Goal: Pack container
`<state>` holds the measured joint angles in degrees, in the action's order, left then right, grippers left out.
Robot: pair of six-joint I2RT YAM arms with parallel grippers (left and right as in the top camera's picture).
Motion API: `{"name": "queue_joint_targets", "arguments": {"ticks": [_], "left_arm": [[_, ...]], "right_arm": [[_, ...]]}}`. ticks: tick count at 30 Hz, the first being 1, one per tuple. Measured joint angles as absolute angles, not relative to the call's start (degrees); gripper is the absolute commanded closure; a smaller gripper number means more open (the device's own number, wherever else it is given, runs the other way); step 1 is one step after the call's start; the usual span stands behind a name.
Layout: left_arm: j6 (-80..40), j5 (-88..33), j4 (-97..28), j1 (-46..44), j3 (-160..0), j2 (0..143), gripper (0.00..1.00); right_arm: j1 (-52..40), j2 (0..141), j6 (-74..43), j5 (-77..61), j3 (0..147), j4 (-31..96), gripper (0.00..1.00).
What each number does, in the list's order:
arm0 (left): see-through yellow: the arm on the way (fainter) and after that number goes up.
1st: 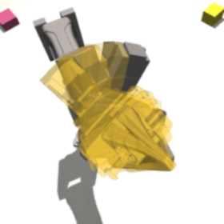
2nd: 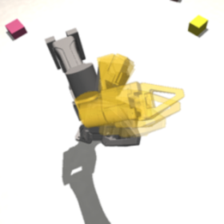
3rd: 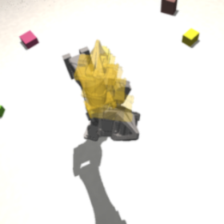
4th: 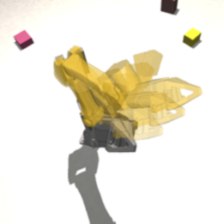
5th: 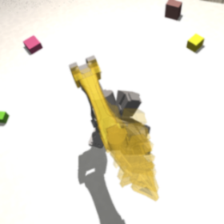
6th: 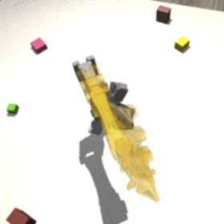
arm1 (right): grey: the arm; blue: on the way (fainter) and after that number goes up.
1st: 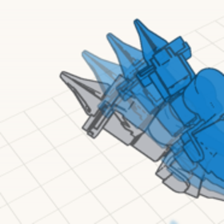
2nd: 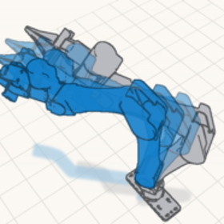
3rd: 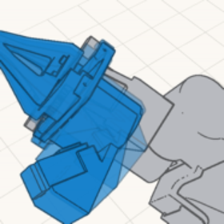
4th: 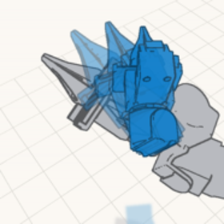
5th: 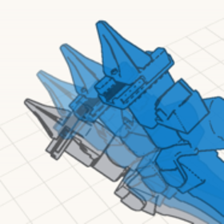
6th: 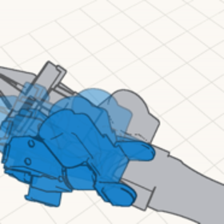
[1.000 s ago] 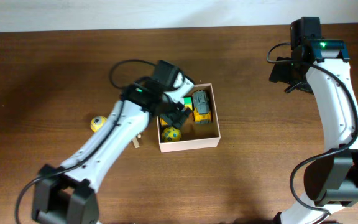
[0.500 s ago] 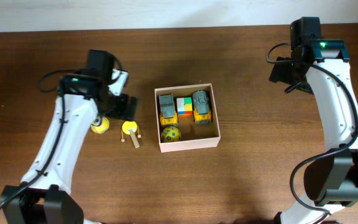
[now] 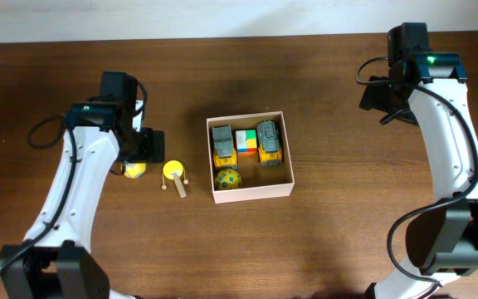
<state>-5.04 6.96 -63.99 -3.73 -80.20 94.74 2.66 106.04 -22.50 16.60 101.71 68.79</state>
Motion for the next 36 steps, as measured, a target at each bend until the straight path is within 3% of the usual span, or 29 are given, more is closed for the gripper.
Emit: {"name": "queue_joint_targets", "arguments": {"ticks": [36], "left_arm": [[-8.0,13.7,-54.6,0.5,-78.1,104.9,0.01]], "right_arm": [[2.7,106.1,-22.5,16.6,101.7,68.8,0.01]]}}
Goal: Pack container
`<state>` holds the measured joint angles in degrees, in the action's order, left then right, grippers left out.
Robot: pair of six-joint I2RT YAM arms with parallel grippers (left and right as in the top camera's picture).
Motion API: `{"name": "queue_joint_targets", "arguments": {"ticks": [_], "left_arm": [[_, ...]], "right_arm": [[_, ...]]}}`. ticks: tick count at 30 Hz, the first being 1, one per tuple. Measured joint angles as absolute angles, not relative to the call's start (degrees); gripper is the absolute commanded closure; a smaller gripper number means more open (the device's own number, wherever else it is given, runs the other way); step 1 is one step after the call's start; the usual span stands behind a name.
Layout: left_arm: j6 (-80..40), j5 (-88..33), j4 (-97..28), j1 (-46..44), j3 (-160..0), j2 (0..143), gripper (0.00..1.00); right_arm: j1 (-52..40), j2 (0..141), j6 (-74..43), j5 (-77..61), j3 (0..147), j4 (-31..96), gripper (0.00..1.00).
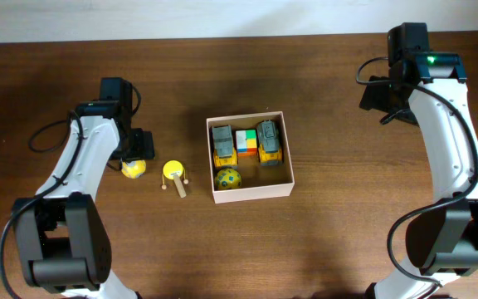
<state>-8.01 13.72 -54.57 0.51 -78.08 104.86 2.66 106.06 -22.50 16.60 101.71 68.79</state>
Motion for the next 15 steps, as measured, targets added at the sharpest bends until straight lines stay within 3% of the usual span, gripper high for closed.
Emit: {"name": "queue_joint_targets", "arguments": {"ticks": [15], "left_arm": [[-8.0,11.1,-50.5,0.4,-74.3,104.9,0.01]], "right_arm": [[2.7,106.1,-22.5,16.6,101.7,68.8,0.01]]}}
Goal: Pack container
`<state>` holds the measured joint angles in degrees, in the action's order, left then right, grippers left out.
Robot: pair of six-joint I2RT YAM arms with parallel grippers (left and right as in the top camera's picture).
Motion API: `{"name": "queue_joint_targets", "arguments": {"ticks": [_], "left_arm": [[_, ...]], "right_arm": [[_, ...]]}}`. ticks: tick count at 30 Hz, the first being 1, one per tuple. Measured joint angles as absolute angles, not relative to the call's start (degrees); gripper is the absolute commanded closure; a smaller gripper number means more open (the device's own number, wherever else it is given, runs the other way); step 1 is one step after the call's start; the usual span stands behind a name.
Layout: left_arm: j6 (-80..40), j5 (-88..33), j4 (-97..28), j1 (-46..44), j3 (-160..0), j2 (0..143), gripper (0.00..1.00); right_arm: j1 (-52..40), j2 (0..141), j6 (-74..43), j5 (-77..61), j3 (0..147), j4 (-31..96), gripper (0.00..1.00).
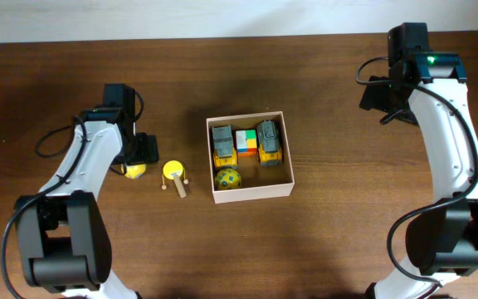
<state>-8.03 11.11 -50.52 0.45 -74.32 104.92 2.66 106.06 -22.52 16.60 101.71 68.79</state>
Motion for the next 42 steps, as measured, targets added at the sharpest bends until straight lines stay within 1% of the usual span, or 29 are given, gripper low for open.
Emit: {"name": "queue_joint_targets", "arguments": {"ticks": [8,16,19,20,24,27,31,42], "left_arm": [[-8.0,10.9,-50.2,0.4,-74.3,108.4,0.01],[-6.5,7.7,-50.3,0.4,-74.2,112.4,0.01],[-6.3,7.2,-50.2,0.4,-74.1,112.5,0.09],[-6.2,7.2,-50.2,0.4,-74.1,112.5,0.17],[-5.7,6.9,-50.2,0.4,-74.1,112.5,0.27],[-5.4,6.8,-50.2,0.4,-74.1,112.5,0.29],[-5.5,6.8,-50.0,0.4,-74.1,112.5,0.35],[-5.4,6.8,-44.2,0.4,-74.1,112.5,0.34]], "right_arm": [[2.7,106.1,-22.5,16.6,101.7,68.8,0.01],[2.7,106.1,-22.5,16.6,101.7,68.8,0.01],[2.7,106.1,-22.5,16.6,101.7,68.8,0.01],[2.7,106.1,-22.5,16.6,101.7,68.8,0.01],[2.7,106.1,-22.5,16.6,101.7,68.8,0.01],[2.7,106.1,-22.5,16.6,101.7,68.8,0.01],[2.7,106.1,-22.5,16.6,101.7,68.8,0.01],[2.7,106.1,-22.5,16.6,101.7,68.8,0.01]]}}
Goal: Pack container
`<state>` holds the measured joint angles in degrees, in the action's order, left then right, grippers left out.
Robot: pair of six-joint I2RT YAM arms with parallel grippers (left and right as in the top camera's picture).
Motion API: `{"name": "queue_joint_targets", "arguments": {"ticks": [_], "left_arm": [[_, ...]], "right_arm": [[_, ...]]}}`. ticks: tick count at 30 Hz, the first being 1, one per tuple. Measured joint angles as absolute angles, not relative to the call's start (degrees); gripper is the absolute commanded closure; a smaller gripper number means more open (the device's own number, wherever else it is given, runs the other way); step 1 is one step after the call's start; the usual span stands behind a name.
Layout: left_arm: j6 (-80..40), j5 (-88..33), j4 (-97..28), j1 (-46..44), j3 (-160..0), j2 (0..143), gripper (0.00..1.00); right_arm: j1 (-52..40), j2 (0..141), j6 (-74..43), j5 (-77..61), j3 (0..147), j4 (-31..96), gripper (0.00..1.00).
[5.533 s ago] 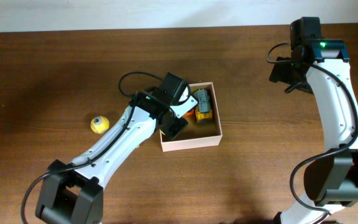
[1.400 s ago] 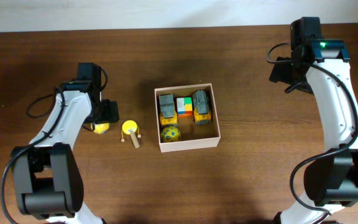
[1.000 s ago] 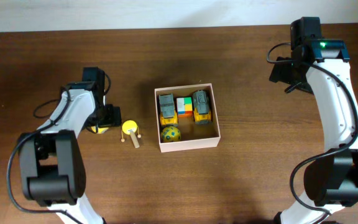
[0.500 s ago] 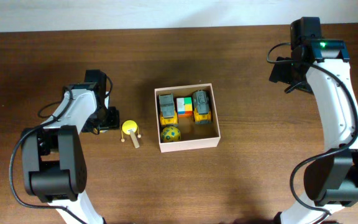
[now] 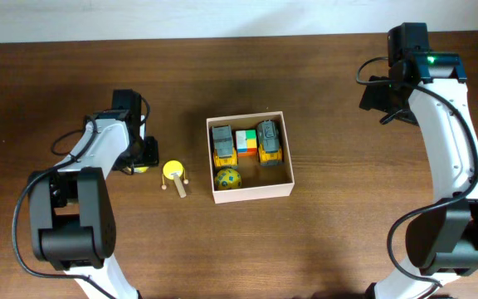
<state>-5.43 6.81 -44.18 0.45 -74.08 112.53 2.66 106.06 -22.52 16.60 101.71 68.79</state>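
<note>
An open cardboard box (image 5: 289, 184) sits mid-table, holding two grey-and-yellow toy trucks (image 5: 222, 144) (image 5: 269, 141), a multicoloured cube (image 5: 246, 143) and a yellow-green ball (image 5: 228, 178). Left of the box lies a yellow round toy on a wooden stick (image 5: 173, 173). Further left, a small yellow object (image 5: 139, 169) shows only as a sliver under my left gripper (image 5: 145, 154), which hangs right over it; its fingers are hidden. My right gripper (image 5: 378, 98) hovers at the far right back, away from the box.
Dark wooden table (image 5: 322, 241) with a pale wall strip along the far edge. My left arm folds down toward the front left corner, and my right arm runs along the right side.
My left wrist has shifted slightly right and toward the front, and now covers more of the small yellow object. The arm's elbow has folded in closer. Right arm, box and stick toy are unchanged.
Throughout, my left gripper stayed at the small yellow object left of the stick toy. From moment to moment the arm folded in and the wrist crept right, hiding more of the object. The object, the box contents and my right arm kept their places.
</note>
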Motion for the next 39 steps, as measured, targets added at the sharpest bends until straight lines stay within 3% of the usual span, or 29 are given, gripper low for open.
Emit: {"name": "queue_joint_targets", "arguments": {"ticks": [6,9,14,28,39], "left_arm": [[-5.4,6.2,-43.6,0.4,-74.1,112.5,0.36],[-5.5,6.2,-44.5,0.4,-74.1,112.5,0.45],[-5.4,6.0,-45.1,0.4,-74.1,112.5,0.5],[-5.4,5.3,-47.0,0.4,-75.2,112.5,0.51],[-5.2,-3.4,-55.1,0.4,-87.0,112.8,0.51]], "right_arm": [[2.7,106.1,-22.5,16.6,101.7,68.8,0.01],[2.7,106.1,-22.5,16.6,101.7,68.8,0.01],[2.7,106.1,-22.5,16.6,101.7,68.8,0.01],[2.7,106.1,-22.5,16.6,101.7,68.8,0.01],[2.7,106.1,-22.5,16.6,101.7,68.8,0.01]]}}
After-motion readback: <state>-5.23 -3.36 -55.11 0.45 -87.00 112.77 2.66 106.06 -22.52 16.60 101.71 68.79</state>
